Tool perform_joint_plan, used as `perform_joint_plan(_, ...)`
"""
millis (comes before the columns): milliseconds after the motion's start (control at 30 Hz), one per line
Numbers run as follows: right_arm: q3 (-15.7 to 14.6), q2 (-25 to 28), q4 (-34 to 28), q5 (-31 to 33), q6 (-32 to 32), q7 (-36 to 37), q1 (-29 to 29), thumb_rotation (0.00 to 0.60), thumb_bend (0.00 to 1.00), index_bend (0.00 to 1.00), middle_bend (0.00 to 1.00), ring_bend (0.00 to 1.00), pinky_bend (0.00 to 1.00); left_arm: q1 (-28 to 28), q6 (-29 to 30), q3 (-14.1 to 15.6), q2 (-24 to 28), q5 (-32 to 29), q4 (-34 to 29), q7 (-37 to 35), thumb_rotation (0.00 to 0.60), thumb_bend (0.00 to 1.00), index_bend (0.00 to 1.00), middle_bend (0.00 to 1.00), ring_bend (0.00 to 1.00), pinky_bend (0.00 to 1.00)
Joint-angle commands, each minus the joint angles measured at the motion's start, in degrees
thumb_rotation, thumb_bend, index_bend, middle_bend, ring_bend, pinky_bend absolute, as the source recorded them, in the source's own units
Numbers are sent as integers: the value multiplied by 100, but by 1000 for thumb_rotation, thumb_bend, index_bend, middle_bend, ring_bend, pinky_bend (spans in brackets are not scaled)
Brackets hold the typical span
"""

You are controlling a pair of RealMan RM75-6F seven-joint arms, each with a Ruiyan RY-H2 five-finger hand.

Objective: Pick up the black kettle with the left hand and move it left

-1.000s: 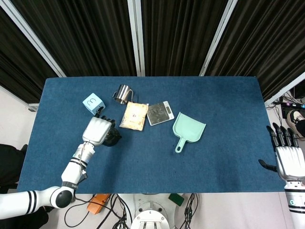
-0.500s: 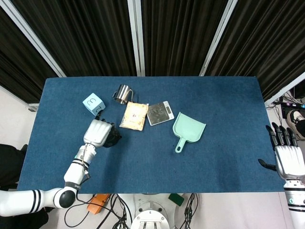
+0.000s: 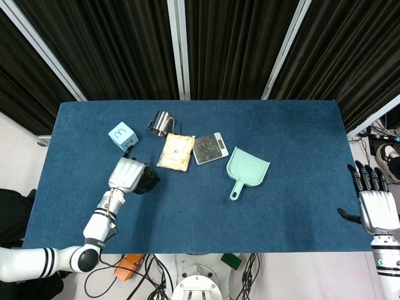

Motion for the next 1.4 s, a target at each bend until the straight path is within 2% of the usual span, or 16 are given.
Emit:
perform_joint_plan(33,4,-2,-1,14,-6,-8,3,600,62,0,0,0,0,-9,-39,34,16,16,-21,-78,538,92,650,657,534,0)
perform_joint_plan(400,5,-3,-24,53,5,-22,-9,600,60,0,0,0,0,-37,-339,90,69,49,49,-655,508,92,857,866,734,0)
perform_joint_plan(533,10,3,-53,67,10,-39,-10,600,61,0,0,0,0,-19,-444,86,88,96,106,-950,383,97,965,972,839,0)
perform_joint_plan(600,10,7,-70,62,20,-58,-12,600,61,0,0,0,0,-15,-500,83,109,102,139,-1081,351,96,992,995,872,0)
perform_joint_plan(700,15,16,-98,71,26,-85,-13,600,61,0,0,0,0,-8,-553,83,131,114,182,-1237,262,97,1000,1000,908,0)
perform_joint_plan(867,21,22,-138,77,26,-123,-6,600,61,0,0,0,0,8,-602,49,151,148,235,-1503,77,81,1000,1000,948,12)
perform_joint_plan(933,28,35,-154,85,27,-115,-5,600,61,0,0,0,0,34,-565,2,135,225,267,-1675,51,70,1000,1000,961,26)
perform_joint_plan(1100,92,128,-210,112,132,-86,-35,600,61,0,0,0,0,87,-430,-55,160,380,359,-1874,28,60,1000,1000,988,96)
perform_joint_plan(1267,77,168,-238,91,119,-83,-34,600,61,0,0,0,0,118,-270,-127,260,387,379,-1869,26,62,1000,1000,999,257)
perform_joint_plan(1400,55,138,-209,103,93,-43,-40,600,61,0,0,0,0,151,-172,-163,383,371,353,-1847,22,64,1000,1000,1000,344)
